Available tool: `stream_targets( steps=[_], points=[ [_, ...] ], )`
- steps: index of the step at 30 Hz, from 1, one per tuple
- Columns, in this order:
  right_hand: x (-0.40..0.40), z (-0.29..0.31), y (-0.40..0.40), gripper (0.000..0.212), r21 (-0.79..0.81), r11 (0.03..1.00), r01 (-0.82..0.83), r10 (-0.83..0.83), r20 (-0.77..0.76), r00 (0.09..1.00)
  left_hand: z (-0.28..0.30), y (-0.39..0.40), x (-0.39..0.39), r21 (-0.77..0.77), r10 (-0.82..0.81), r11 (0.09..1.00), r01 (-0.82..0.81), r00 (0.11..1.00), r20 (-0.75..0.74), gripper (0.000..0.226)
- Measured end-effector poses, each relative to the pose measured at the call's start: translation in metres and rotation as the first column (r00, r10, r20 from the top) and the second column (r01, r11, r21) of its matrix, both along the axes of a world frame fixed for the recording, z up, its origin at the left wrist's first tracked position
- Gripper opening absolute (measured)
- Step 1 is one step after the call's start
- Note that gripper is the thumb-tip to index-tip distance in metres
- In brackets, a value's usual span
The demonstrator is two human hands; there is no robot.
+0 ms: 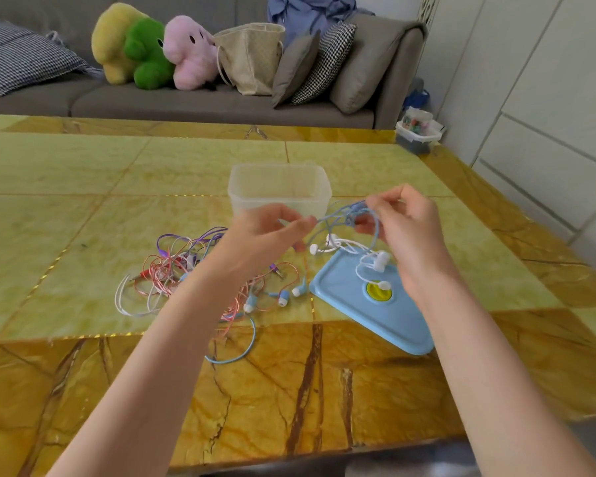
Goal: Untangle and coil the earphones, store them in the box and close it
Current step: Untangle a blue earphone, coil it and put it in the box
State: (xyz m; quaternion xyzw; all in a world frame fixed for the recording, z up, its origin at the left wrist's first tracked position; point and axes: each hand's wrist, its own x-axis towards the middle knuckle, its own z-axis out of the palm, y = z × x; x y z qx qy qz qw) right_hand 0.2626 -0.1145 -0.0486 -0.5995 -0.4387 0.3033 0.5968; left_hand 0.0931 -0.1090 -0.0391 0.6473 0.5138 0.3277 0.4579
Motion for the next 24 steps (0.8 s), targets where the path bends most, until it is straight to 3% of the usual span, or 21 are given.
stream_targets(
  steps=[4, 6, 10, 13, 18, 21, 24],
  points=[
    [-0.01, -0.003, -0.003, 0.019, 0.027, 0.991, -0.13, 0.117, 0.287, 0.951, -0.004, 0.002, 0.002, 0.156, 0.087, 0.983, -0.094, 0.995, 0.048, 0.025],
    [-0.016, -0.004, -0.003, 0.019, 0.035, 0.987, -0.16, 0.138, 0.341, 0.93, -0.005, 0.005, 0.004, 0.286, 0.087, 0.954, -0.091, 0.996, 0.027, 0.018],
    [-0.023, -0.006, -0.002, 0.023, 0.063, 0.982, -0.178, 0.136, 0.415, 0.9, -0.013, 0.006, 0.012, 0.379, 0.105, 0.924, -0.056, 0.988, -0.111, 0.006],
    [-0.024, -0.011, -0.001, 0.016, 0.093, 0.982, -0.162, 0.095, 0.496, 0.863, -0.016, 0.009, 0.012, 0.345, 0.106, 0.936, -0.062, 0.988, -0.11, 0.005],
    [-0.022, -0.009, -0.001, 0.012, 0.138, 0.976, -0.166, 0.095, 0.417, 0.904, -0.01, 0.008, 0.008, 0.111, 0.034, 0.993, -0.05, 0.99, 0.138, 0.009],
    [-0.023, -0.012, -0.001, 0.008, 0.078, 0.979, -0.19, 0.156, 0.321, 0.934, -0.01, 0.009, 0.008, 0.135, 0.004, 0.991, -0.002, 1.0, -0.02, 0.018],
    [-0.026, -0.015, -0.003, 0.007, 0.055, 0.982, -0.18, 0.138, 0.441, 0.887, -0.013, 0.009, 0.011, 0.181, 0.013, 0.983, 0.019, 0.985, -0.173, 0.016]
  ],
)
